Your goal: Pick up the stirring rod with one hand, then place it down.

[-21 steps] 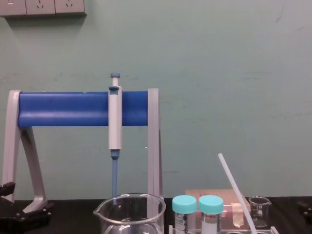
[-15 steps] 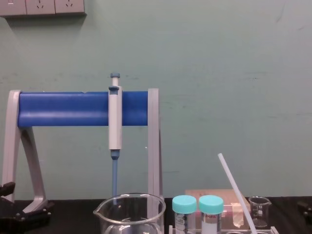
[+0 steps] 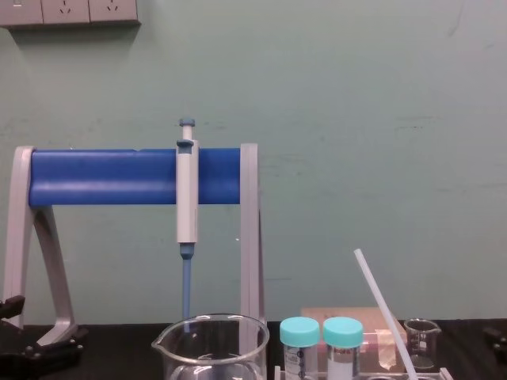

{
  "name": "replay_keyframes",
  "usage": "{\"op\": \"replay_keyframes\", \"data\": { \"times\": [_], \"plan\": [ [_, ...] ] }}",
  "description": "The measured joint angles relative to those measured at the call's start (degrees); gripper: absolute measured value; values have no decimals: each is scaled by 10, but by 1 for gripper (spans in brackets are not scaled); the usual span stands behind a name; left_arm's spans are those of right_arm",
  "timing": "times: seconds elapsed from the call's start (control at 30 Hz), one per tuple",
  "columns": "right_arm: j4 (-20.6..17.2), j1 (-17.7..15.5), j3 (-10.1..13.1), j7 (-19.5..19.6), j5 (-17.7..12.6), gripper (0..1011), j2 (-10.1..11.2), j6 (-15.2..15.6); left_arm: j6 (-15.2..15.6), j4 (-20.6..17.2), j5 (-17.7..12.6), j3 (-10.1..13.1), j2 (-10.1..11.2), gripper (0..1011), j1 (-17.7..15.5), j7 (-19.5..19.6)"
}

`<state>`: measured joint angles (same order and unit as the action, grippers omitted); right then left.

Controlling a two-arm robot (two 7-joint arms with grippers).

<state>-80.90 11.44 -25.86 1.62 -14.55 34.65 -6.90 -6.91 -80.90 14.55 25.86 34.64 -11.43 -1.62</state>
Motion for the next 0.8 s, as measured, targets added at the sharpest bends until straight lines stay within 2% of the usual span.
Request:
{"op": "replay_keyframes", "data": {
  "times": [0.8],
  "plan": [
    [0, 0, 0, 0, 0, 1003, 0, 0, 0, 0, 0, 0, 0, 1000, 0, 0]
  ]
}}
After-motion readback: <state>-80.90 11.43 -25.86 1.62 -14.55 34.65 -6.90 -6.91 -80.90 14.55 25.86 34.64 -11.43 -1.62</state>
